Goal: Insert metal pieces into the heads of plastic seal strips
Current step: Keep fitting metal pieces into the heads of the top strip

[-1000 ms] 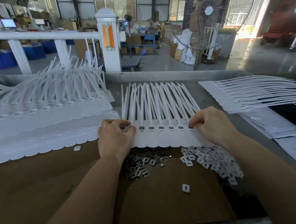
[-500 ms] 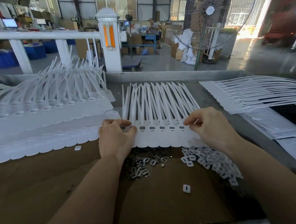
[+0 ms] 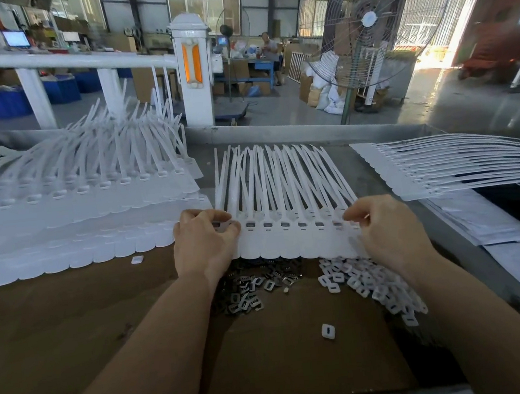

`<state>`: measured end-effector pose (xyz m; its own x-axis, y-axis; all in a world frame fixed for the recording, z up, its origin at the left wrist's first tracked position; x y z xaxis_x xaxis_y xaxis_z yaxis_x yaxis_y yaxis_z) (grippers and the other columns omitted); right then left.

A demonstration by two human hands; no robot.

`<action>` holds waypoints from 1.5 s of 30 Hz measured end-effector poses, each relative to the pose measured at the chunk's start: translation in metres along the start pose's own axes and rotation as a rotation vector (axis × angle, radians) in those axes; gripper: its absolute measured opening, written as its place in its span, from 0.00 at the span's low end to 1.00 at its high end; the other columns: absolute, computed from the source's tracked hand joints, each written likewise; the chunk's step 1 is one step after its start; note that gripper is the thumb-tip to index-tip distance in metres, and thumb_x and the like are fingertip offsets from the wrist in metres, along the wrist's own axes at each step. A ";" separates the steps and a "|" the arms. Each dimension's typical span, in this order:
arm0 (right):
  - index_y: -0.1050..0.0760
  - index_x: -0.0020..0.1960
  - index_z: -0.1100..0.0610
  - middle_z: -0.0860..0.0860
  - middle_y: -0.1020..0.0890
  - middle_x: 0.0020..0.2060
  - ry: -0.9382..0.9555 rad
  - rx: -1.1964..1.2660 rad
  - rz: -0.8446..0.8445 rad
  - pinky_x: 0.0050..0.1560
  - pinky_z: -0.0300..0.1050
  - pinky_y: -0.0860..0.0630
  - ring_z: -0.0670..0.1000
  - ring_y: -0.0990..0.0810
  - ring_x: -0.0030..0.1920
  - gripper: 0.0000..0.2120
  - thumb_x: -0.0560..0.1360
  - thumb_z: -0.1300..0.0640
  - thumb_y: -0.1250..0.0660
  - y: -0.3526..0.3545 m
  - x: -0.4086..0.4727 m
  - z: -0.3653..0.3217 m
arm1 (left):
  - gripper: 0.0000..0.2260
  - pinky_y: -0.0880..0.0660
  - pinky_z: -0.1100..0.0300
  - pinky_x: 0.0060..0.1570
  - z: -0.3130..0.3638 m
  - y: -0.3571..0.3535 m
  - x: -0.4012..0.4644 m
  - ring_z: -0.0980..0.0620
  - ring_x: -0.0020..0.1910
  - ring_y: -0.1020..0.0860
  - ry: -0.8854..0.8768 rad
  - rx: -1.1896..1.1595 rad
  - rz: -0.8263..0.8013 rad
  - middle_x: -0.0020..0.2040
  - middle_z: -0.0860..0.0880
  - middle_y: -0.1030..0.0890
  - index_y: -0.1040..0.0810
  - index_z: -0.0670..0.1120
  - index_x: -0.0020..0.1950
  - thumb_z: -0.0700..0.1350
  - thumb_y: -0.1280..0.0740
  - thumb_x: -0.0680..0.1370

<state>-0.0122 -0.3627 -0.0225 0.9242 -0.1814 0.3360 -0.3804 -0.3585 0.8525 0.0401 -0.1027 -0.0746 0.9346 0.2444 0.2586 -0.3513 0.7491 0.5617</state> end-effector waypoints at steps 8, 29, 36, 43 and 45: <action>0.21 0.51 0.53 0.52 0.20 0.50 -0.013 -0.033 -0.063 0.50 0.48 0.24 0.51 0.22 0.49 0.11 0.76 0.65 0.38 -0.013 0.002 0.007 | 0.10 0.32 0.54 0.62 0.000 0.000 -0.001 0.48 0.60 0.31 0.001 -0.005 -0.006 0.52 0.52 0.34 0.20 0.50 0.54 0.51 0.31 0.75; 0.27 0.54 0.47 0.51 0.27 0.51 0.025 -0.102 -0.165 0.53 0.52 0.27 0.53 0.29 0.55 0.18 0.74 0.68 0.43 -0.020 -0.001 0.001 | 0.10 0.32 0.55 0.60 -0.002 -0.002 0.001 0.48 0.60 0.31 0.018 -0.009 -0.007 0.52 0.52 0.34 0.20 0.51 0.54 0.51 0.31 0.74; 0.26 0.56 0.52 0.51 0.25 0.53 0.085 -0.019 -0.041 0.53 0.49 0.26 0.51 0.26 0.52 0.12 0.76 0.63 0.39 -0.009 -0.005 -0.011 | 0.10 0.30 0.54 0.61 -0.002 -0.001 0.001 0.47 0.60 0.30 0.015 -0.009 -0.004 0.57 0.48 0.30 0.20 0.51 0.53 0.51 0.31 0.74; 0.20 0.49 0.49 0.37 0.28 0.39 0.462 0.084 -0.332 0.48 0.35 0.30 0.38 0.28 0.42 0.07 0.74 0.59 0.32 -0.030 -0.038 -0.076 | 0.09 0.31 0.54 0.61 -0.002 0.000 -0.001 0.47 0.61 0.30 0.016 -0.011 -0.004 0.58 0.48 0.30 0.20 0.51 0.53 0.51 0.31 0.74; 0.20 0.49 0.48 0.37 0.28 0.40 0.516 0.041 -0.378 0.51 0.37 0.29 0.39 0.28 0.43 0.07 0.73 0.58 0.31 -0.036 -0.045 -0.083 | 0.09 0.31 0.55 0.61 -0.001 0.000 -0.001 0.47 0.61 0.30 0.014 -0.011 -0.003 0.56 0.49 0.31 0.20 0.51 0.53 0.51 0.31 0.75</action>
<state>-0.0371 -0.2655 -0.0349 0.8886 0.4249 0.1728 -0.0161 -0.3476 0.9375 0.0396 -0.1024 -0.0758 0.9365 0.2503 0.2457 -0.3476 0.7564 0.5541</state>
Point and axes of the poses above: each hand's wrist, its own x-axis towards the middle knuckle, its own y-axis out of the back of the hand, z = x × y, the point moved 8 cm from there along x, towards the middle knuckle
